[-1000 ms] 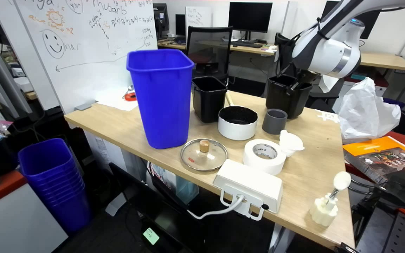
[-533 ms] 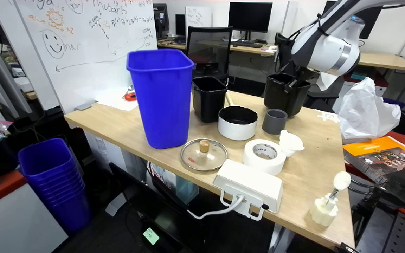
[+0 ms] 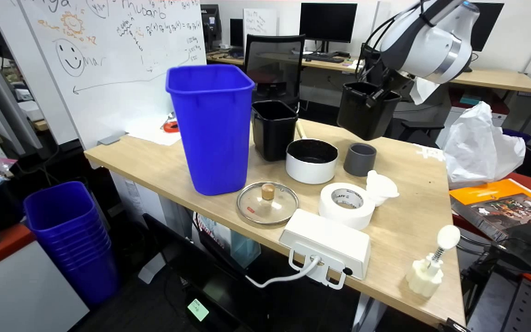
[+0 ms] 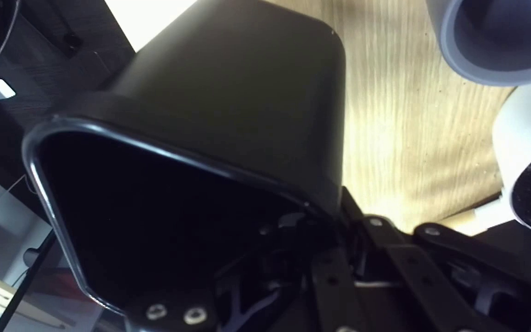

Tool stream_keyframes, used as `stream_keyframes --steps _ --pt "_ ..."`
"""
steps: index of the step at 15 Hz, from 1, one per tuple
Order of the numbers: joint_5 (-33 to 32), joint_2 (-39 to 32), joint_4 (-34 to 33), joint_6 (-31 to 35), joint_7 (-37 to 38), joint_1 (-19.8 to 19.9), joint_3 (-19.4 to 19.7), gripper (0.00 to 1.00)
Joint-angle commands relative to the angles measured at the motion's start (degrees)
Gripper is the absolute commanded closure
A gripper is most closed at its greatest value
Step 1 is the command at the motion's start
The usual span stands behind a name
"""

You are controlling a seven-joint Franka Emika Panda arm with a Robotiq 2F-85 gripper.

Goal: Stack the black bins together

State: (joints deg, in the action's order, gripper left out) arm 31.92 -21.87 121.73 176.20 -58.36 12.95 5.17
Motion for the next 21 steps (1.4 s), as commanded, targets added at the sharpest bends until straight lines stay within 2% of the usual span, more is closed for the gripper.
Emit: stream_keyframes --steps 1,5,10,11,14,17,20,21 --pt "-3.0 2.2 -0.8 -5.5 4.0 -3.7 3.5 0.97" --pt "-8.8 3.1 -3.1 -10.2 9.9 -7.6 5.9 0.97" --pt "-14.8 2.7 -7.3 -13.8 13.9 -10.0 7.1 0.97" --pt "-20.5 3.1 -7.7 -14.0 17.7 -6.3 3.0 0.97" --pt "-26.8 2.9 -10.0 -15.2 23.6 -6.2 1.8 0.97" --pt "-30.9 2.6 -12.2 -16.5 29.8 -6.3 0.6 0.97" --pt "-31.5 2.5 -12.4 -16.4 32.4 -6.0 -1.9 0.97" --pt "-32.0 2.9 -11.4 -15.3 32.5 -5.7 -1.9 0.89"
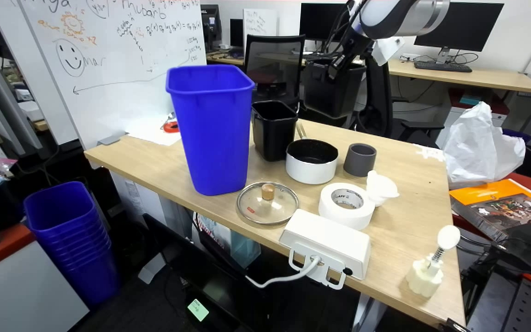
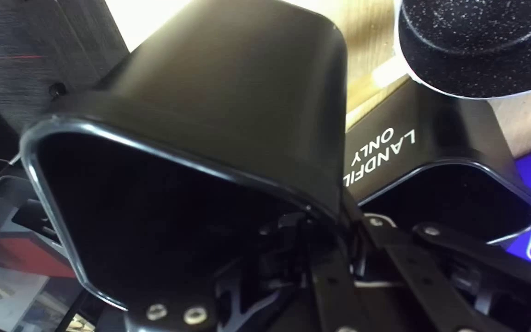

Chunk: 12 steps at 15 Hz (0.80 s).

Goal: Stack the black bins together

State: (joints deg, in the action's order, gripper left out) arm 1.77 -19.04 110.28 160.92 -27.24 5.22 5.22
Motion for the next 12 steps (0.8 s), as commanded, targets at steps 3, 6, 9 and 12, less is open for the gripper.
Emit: stream_keyframes --steps 3,6,9,12 --pt "-1.8 -0.1 0.0 0.0 2.1 1.9 -2.6 0.89" --pt "-1.7 -0.1 0.0 0.0 2.0 2.2 -2.6 0.89" --pt "-1.7 -0.1 0.0 0.0 2.0 2.2 -2.7 0.89" --pt "-1.7 -0.6 -0.4 0.3 2.1 2.2 -3.1 0.97"
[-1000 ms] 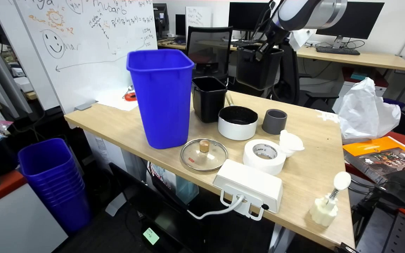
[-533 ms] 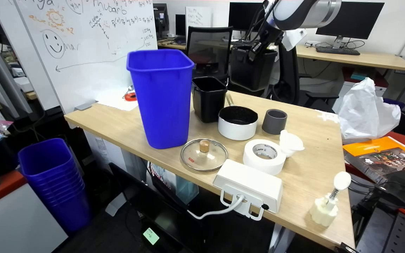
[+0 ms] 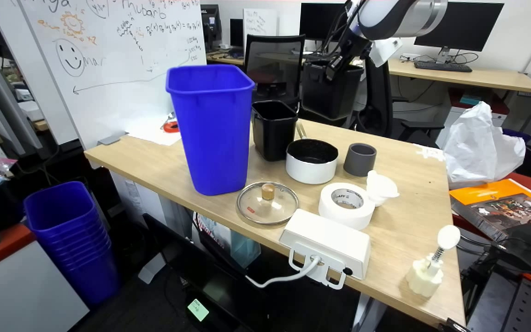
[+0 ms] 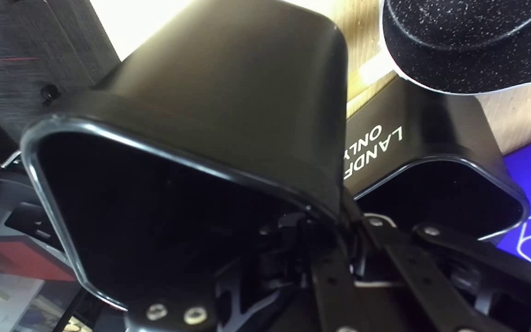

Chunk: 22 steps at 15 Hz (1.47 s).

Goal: Stack the black bins together

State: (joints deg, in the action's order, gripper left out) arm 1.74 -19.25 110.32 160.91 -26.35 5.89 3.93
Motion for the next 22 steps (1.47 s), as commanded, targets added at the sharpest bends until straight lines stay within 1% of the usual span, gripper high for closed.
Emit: stream_keyframes --steps 1,6,9,12,16,17,19,22 --pt "-2.2 -0.7 -0.7 0.2 1.6 1.3 -1.7 0.97" --pt "-9.6 -3.4 -4.6 0.4 5.3 -0.5 0.6 0.97" --pt "-12.8 -5.4 -8.7 -0.5 8.0 -1.2 1.0 0.97" --pt "-15.2 -7.5 -14.2 -2.9 12.5 -3.3 2.1 0.97" --pt "-16.2 -10.3 -23.0 -7.4 18.1 -5.8 2.3 0.97" --pt "-15.8 -10.4 -23.9 -8.0 18.2 -5.4 2.1 0.97" --pt "-15.1 -10.6 -26.6 -11.7 19.5 -5.6 1.9 0.97" --pt "-15.3 -10.7 -28.7 -15.8 21.9 -5.8 2.3 0.97"
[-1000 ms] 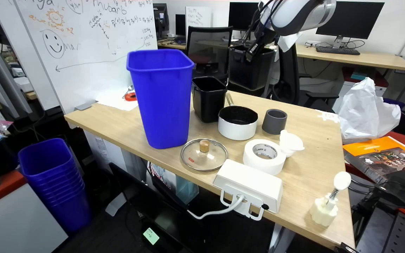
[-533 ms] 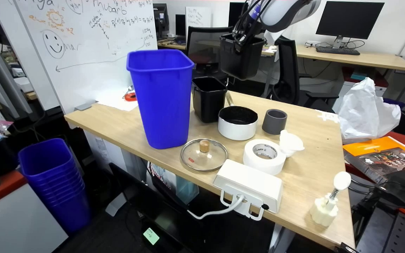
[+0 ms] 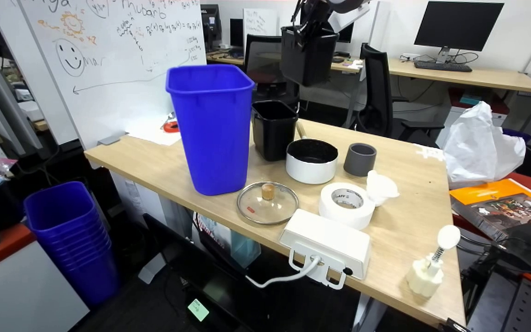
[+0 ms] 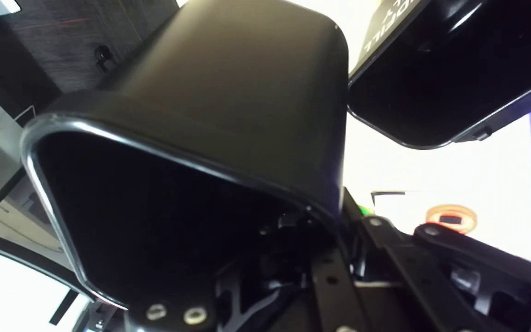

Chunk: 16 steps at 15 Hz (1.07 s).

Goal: Stack the black bins together

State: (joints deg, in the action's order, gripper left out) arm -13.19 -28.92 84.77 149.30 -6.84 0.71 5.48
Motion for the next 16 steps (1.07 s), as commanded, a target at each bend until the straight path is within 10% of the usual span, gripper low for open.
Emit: stream_keyframes --steps 1,16 --pt "0.0 -1.1 -3.8 -5.4 3.2 -0.6 0.5 0.97" --pt "9.9 -0.1 -4.8 -10.1 7.6 -0.9 -4.1 0.89"
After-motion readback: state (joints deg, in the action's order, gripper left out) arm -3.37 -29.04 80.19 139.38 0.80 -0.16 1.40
